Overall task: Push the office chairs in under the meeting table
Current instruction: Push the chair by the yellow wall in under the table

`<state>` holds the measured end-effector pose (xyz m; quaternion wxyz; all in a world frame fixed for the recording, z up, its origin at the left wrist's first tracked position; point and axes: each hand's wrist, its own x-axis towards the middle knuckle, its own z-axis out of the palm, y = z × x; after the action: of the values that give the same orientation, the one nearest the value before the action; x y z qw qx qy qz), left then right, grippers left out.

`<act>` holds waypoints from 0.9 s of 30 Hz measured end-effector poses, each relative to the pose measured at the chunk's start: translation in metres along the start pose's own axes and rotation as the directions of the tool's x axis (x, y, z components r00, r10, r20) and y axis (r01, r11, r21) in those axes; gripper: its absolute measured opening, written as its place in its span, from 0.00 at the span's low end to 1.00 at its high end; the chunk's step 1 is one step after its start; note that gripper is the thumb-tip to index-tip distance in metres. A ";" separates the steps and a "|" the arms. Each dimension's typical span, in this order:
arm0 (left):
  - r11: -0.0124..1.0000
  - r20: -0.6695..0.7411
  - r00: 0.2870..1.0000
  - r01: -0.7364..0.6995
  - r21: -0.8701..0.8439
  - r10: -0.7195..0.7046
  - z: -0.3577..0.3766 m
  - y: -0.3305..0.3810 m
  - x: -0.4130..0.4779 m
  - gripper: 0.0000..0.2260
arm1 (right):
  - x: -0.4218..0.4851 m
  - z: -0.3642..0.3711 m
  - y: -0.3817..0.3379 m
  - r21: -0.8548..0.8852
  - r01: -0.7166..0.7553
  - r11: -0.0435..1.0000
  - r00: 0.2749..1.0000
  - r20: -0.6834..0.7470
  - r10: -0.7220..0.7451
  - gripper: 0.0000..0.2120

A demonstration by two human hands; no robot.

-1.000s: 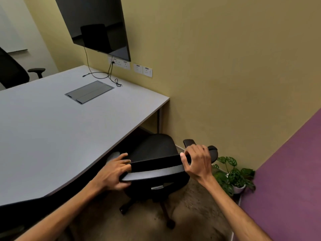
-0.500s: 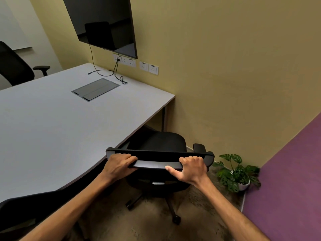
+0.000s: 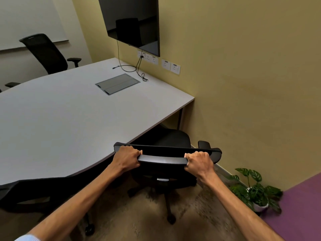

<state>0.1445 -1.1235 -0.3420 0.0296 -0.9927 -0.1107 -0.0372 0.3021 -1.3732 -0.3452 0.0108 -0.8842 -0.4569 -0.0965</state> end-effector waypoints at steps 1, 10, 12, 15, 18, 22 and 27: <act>1.000 0.017 1.000 0.012 0.000 -0.012 0.000 0.001 0.001 0.08 | 0.005 0.000 0.003 0.003 0.005 1.000 1.000 0.009 -0.005 0.10; 0.981 -0.027 0.980 0.194 -0.023 -0.195 -0.001 0.024 0.044 0.06 | 0.070 0.007 0.062 0.037 0.154 0.987 0.988 -0.009 -0.154 0.08; 0.974 -0.033 0.973 0.228 -0.004 -0.228 0.003 0.038 0.054 0.06 | 0.082 0.013 0.079 0.049 0.193 0.980 0.981 -0.024 -0.192 0.07; 0.964 -0.086 0.960 0.267 0.001 -0.266 0.006 0.042 0.067 0.07 | 0.101 0.019 0.093 0.078 0.231 0.970 0.973 -0.006 -0.231 0.06; 0.949 -0.060 0.947 0.317 0.004 -0.316 0.010 0.048 0.085 0.05 | 0.118 0.027 0.110 0.083 0.278 0.957 0.960 -0.001 -0.279 0.06; 0.927 -0.030 0.927 0.374 -0.021 -0.375 0.010 0.053 0.104 0.04 | 0.153 0.033 0.127 0.106 0.330 0.938 0.943 -0.005 -0.332 0.05; 0.897 -0.057 0.896 0.442 0.005 -0.441 0.018 0.055 0.140 0.06 | 0.199 0.052 0.152 0.117 0.386 0.915 0.919 0.033 -0.392 0.05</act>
<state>0.2944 -1.1457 -0.3511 0.0323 -0.9401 -0.3324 -0.0687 0.5461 -1.2958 -0.3496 0.0267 -0.7761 -0.6282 -0.0472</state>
